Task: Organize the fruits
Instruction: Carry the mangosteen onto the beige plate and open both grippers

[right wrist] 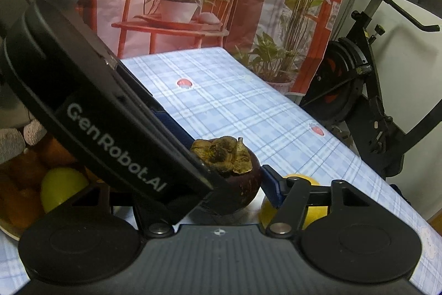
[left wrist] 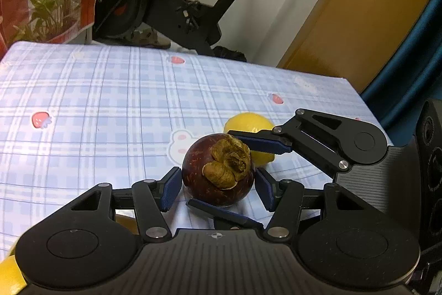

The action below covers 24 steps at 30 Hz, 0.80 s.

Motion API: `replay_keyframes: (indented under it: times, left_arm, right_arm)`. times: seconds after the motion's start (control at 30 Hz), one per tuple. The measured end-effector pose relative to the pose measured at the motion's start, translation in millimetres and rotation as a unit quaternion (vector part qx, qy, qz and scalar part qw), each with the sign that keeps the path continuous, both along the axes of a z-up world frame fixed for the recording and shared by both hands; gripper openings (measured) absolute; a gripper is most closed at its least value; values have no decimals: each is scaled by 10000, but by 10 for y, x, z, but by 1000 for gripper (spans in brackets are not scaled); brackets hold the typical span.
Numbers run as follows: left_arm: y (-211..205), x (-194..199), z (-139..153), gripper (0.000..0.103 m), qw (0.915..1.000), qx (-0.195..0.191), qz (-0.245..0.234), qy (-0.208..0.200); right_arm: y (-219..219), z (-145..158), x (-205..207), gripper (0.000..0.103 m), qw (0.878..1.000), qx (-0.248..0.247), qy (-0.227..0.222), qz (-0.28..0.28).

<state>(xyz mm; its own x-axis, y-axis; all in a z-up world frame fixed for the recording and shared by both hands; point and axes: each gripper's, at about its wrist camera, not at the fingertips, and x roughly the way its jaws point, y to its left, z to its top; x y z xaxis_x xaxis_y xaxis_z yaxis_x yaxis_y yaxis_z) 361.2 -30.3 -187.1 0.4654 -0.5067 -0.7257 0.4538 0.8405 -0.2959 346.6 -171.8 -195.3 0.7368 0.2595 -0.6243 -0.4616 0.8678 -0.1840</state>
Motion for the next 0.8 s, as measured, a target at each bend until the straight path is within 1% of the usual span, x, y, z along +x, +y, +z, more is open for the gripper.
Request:
replay_keyframes:
  times: [0.2,0.37,0.8]
  left_arm:
    - [122,-172,243,60,9997,42,77,-218]
    - [301,-333,395,60,9994,89,178,-275]
    - [789,-785,597,60,9983,222,432,-334]
  right_arm:
    - [93,237,-90,65,9998,169,-135,34]
    - [306,372,-187,65,9992,273,-236,173]
    - [896,513,-439,65,9970,439,-251,578]
